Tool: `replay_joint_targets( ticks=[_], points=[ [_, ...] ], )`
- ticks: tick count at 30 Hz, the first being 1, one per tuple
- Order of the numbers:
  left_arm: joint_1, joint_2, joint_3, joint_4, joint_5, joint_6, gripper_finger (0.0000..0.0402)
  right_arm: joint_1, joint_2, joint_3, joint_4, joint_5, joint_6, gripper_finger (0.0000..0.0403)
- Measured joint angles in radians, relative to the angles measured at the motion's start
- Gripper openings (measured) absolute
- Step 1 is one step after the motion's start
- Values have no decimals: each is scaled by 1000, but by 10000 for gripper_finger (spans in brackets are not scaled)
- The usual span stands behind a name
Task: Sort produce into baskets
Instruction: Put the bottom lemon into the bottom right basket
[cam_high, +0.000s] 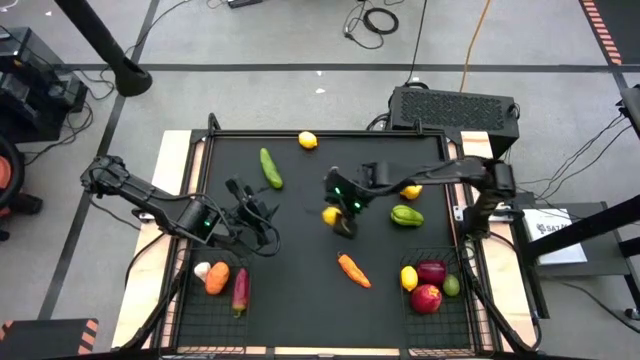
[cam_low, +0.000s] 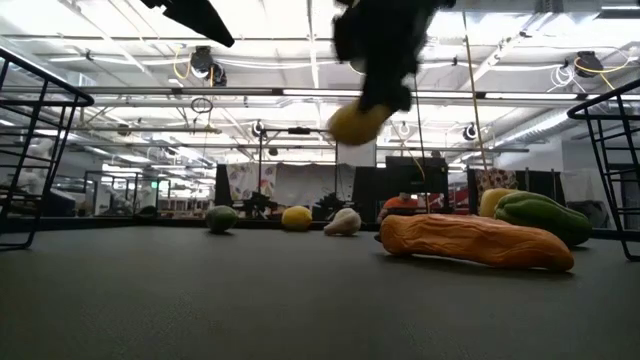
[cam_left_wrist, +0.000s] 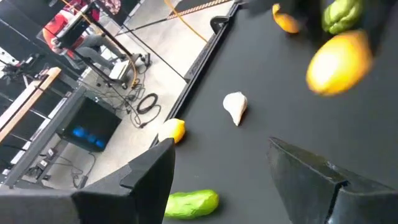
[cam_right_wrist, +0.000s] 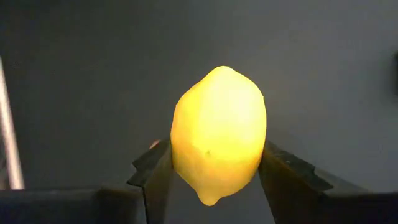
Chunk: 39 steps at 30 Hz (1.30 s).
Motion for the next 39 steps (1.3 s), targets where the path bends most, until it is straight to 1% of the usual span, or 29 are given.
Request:
replay_joint_targets(
  ticks=[2,5,9,12,15,18,24,30,33,35,39],
  points=[
    [0,0,1,1,20,0,254,64,-42,0,-77,40,56,203],
    [-4,0,1,5,25,-6,254,167,-106,0,-207,103,163,203],
    [-4,0,1,5,30,-25,254,315,-191,0,-354,190,368,203],
    [-4,0,1,5,41,-26,254,445,-245,0,-446,246,556,203],
    [-4,0,1,5,46,-26,254,579,-289,0,-498,265,746,203],
    [-4,0,1,5,46,-26,254,713,-310,0,-505,277,925,203],
    [-4,0,1,5,46,-26,254,928,-286,0,-509,286,1201,203],
    [-4,0,1,7,46,-26,254,1068,-206,0,-521,283,1359,205],
    [-4,0,1,29,46,-25,254,1116,-149,0,-509,263,1378,217],
    [-4,0,0,60,38,-14,254,1136,-111,0,-521,238,1397,232],
    [-4,0,0,197,15,109,254,1147,-36,0,-575,197,1459,270]
  ],
)
